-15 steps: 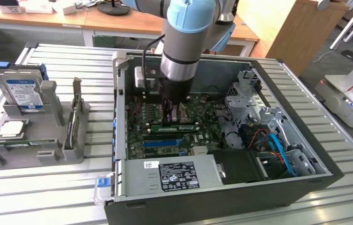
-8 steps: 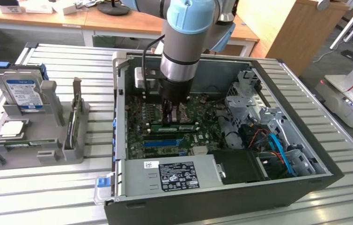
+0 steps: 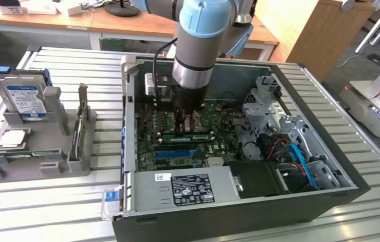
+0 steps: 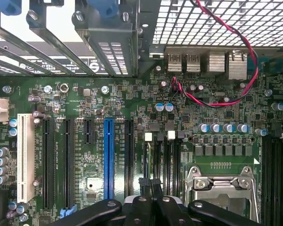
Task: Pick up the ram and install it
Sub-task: 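Press down the ram until it locks into place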
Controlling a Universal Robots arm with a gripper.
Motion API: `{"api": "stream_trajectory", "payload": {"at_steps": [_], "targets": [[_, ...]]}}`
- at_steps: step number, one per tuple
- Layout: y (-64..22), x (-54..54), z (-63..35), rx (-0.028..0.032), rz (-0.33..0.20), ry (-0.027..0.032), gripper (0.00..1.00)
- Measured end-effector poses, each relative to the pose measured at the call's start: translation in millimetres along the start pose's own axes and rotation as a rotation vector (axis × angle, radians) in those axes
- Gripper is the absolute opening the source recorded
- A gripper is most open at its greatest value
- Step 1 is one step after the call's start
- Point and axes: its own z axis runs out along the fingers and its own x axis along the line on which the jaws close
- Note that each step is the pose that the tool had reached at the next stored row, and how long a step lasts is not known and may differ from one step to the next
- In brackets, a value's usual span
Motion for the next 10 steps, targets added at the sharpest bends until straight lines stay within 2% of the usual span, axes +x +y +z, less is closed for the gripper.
{"api": "stream_trajectory", "payload": {"at_steps": [10], "targets": [[0.0, 0.0, 2.8, 0.0004, 0.000, -0.0002, 0.11]]}}
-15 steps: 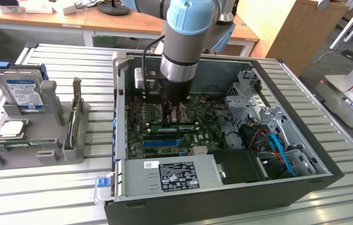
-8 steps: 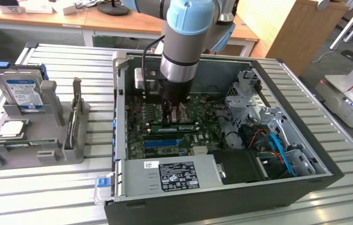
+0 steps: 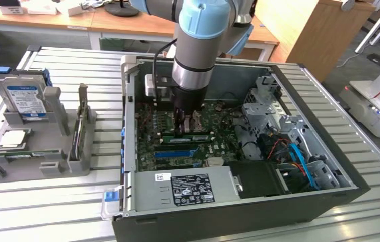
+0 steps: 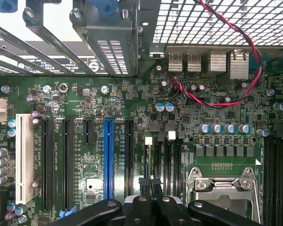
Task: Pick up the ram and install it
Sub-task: 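Press down the ram until it locks into place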
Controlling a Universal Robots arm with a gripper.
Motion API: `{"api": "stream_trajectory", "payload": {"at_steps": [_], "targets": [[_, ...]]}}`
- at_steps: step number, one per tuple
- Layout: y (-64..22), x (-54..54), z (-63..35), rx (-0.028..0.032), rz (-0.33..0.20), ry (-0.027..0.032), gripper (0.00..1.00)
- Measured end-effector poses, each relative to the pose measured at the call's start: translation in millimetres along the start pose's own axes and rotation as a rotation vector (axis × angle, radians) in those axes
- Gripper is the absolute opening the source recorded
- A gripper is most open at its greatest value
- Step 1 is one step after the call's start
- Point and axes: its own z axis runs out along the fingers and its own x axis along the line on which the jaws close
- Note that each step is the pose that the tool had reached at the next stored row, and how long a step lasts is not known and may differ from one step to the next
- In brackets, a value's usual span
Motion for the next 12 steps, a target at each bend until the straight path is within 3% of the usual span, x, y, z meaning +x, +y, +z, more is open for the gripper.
{"api": "stream_trajectory", "payload": {"at_steps": [2, 12], "targets": [[-0.2, -0.3, -2.5, 0.0012, 0.000, -0.0018, 0.11], [0.2, -0.4, -27.4, -0.0010, 0.000, 0.0002, 0.11]]}}
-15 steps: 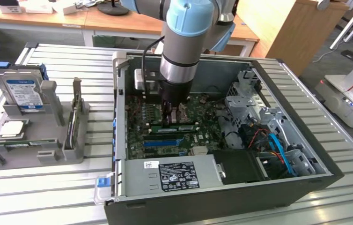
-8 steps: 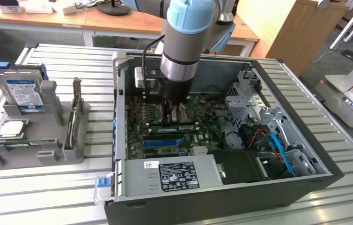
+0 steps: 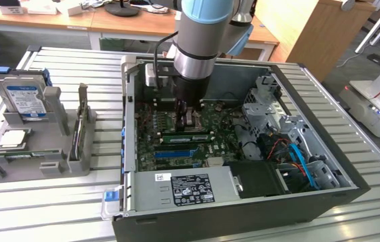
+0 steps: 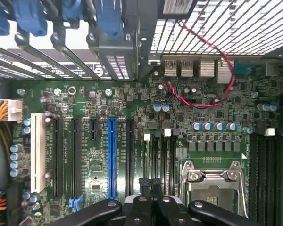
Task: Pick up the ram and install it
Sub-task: 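Press down the ram until it locks into place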
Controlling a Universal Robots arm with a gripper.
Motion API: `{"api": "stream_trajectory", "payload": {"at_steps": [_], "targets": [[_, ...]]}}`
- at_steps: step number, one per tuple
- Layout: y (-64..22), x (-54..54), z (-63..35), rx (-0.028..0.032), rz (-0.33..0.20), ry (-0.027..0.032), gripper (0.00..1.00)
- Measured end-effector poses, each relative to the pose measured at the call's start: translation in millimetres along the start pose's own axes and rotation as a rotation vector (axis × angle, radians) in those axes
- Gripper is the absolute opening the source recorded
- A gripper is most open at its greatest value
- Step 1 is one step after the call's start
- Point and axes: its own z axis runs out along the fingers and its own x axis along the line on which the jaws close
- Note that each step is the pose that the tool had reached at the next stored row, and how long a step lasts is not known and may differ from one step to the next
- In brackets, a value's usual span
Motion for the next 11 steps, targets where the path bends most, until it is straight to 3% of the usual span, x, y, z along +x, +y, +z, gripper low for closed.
{"api": "stream_trajectory", "payload": {"at_steps": [7, 11], "targets": [[-0.1, 0.0, -2.2, 0.0001, 0.000, -0.0001, 0.11], [-9.1, -0.1, -2.3, 0.0000, 0.000, 0.0000, 0.11]]}}
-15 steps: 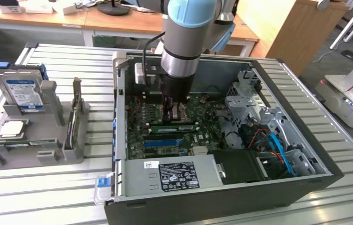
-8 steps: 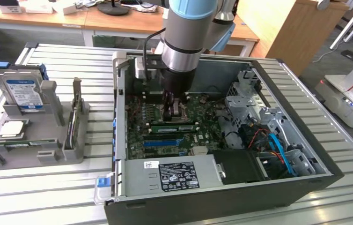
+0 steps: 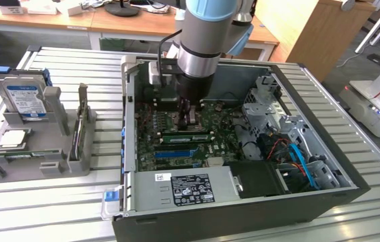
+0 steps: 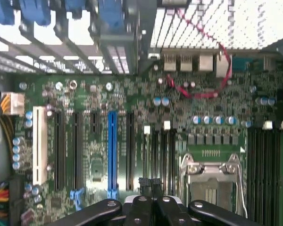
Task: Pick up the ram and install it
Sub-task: 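Press down the ram until it locks into place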
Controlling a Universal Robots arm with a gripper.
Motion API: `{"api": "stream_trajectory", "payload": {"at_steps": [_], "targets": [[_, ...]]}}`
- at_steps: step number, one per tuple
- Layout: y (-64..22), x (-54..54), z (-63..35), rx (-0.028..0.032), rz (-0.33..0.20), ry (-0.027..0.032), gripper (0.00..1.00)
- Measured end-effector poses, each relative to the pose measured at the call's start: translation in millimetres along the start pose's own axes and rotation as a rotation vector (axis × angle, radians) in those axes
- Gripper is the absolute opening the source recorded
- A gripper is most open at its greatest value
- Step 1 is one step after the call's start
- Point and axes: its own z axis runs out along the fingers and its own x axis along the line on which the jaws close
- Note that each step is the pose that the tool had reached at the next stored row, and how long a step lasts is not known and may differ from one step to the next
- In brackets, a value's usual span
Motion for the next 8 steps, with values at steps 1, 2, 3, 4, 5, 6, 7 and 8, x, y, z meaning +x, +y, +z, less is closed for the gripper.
{"api": "stream_trajectory", "payload": {"at_steps": [1, 2, 3, 4, 5, 6, 7, 8], "targets": [[-2.9, -0.1, 0.0, 0.0000, 0.000, 0.0000, 0.11], [-5.9, -0.1, 0.0, 0.0000, 0.000, 0.0000, 0.11], [-9.1, -0.1, -0.1, 0.0000, 0.000, 0.0000, 0.11], [-12.3, -0.2, -0.1, 0.0000, 0.000, 0.0000, 0.11], [-15.5, -0.2, -0.1, 0.0000, 0.000, 0.0000, 0.11], [-19.0, -0.3, -0.1, 0.0000, 0.000, 0.0000, 0.11], [-22.3, -0.3, -0.2, 0.0000, 0.000, 0.0000, 0.11], [-25.4, -0.3, -0.2, 0.0000, 0.000, 0.0000, 0.11]]}}
